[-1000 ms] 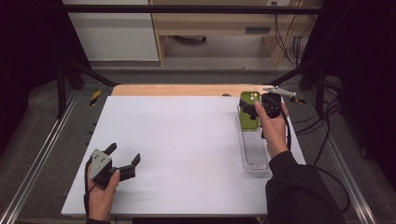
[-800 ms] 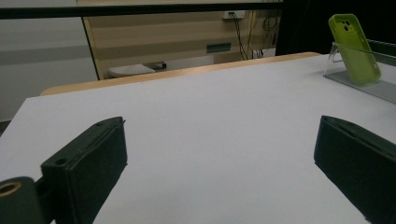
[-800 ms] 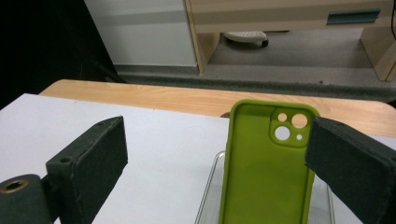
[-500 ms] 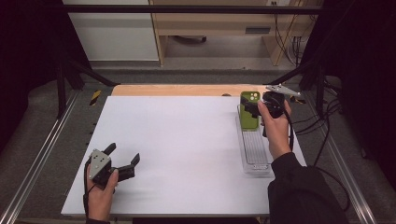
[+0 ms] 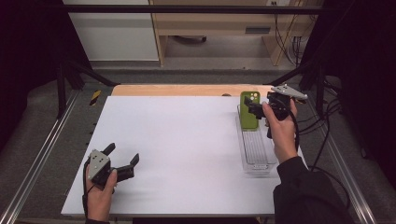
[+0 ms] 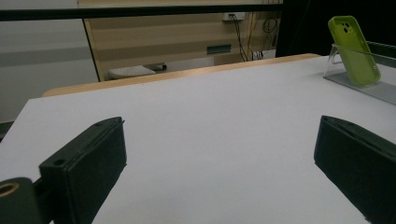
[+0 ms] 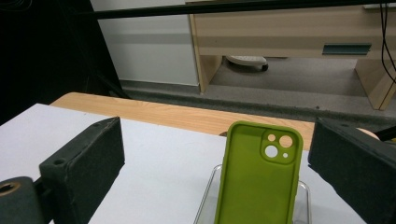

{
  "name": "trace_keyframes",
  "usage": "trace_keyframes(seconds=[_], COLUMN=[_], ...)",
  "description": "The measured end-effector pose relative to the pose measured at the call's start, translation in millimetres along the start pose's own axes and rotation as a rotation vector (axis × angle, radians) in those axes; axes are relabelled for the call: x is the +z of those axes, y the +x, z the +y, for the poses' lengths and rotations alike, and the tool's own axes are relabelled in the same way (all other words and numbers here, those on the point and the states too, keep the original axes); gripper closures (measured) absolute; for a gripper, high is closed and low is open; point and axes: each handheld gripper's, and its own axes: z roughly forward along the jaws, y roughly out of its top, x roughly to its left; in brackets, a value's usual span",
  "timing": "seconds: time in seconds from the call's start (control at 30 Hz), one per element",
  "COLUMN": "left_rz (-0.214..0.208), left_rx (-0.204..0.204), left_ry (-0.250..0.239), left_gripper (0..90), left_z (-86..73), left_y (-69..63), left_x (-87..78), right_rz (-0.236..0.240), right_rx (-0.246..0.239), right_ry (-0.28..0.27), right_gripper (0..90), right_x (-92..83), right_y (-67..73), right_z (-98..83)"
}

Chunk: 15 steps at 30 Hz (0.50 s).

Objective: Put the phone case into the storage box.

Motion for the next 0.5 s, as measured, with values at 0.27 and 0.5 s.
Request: trace_keyframes(seconds=[0.27,0.5], left_rz=[0.001,0.0], left_rx=[-0.003,-0.006], left_ry=[-0.002,-0.004], left_gripper=[1.9,1.9], left_z=[0.2,0.3], left_y=[0.4,-0.6], left_x=[-1.2,-1.7], right_rz=[0.008,0.006], right_rx=[-0.008,-0.013], right_ry=[-0.019,-0.031], right_gripper=[3.0,3.1], right_x=[-12.3,-22.2], right_y=[-2.5,-6.1], right_z=[2.4,4.3])
